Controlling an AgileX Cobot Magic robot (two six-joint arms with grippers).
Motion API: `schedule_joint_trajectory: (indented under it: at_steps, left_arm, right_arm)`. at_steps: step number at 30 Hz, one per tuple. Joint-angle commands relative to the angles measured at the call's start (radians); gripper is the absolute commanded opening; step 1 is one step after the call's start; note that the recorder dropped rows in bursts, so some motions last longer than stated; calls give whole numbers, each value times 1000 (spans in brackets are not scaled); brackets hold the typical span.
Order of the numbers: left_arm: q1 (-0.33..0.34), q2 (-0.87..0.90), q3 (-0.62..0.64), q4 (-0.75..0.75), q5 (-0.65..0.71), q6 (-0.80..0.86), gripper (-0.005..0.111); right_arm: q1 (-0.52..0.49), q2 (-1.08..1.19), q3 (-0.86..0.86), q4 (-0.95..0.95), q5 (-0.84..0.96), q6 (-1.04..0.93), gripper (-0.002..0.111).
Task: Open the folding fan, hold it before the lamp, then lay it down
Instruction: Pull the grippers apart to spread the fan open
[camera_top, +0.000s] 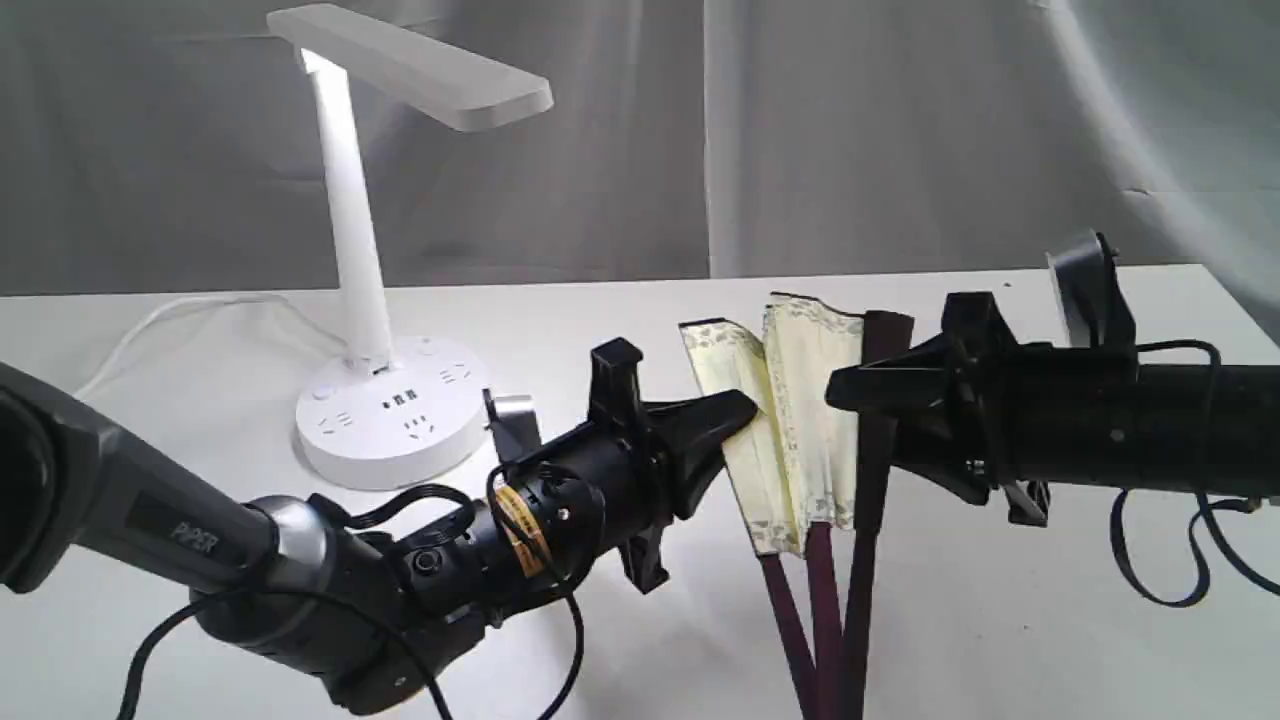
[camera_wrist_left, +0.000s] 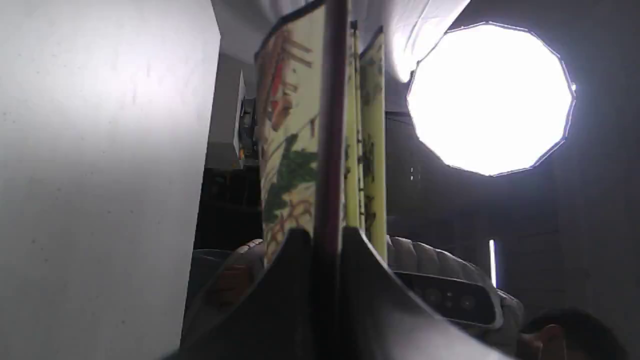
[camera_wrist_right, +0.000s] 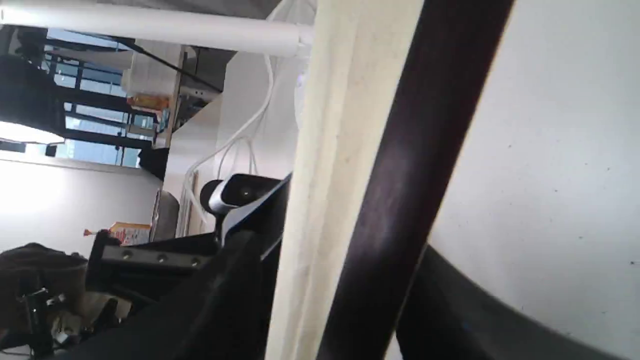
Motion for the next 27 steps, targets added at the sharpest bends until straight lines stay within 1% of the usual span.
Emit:
schedule_joint_trajectory:
  at_steps: [1, 3, 6, 7, 12, 27]
  left_arm:
    - [3, -16, 5, 9, -12, -22, 0]
    - [3, -16, 5, 18, -12, -24, 0]
    - [3, -16, 5, 24, -12, -24, 0]
    - [3, -16, 5, 24, -12, -24, 0]
    - [3, -16, 5, 24, -12, -24, 0]
    - [3, -16, 7, -33, -12, -29, 0]
  right_arm:
    - [2, -12, 2, 26, -36, -15, 40]
    - [2, -12, 2, 26, -36, -15, 37]
    - [2, -12, 2, 26, -36, -15, 28]
    - [2, -12, 2, 26, -36, -15, 23]
    - [2, -12, 2, 26, -36, -15, 0]
    - [2, -12, 2, 26, -36, -15, 0]
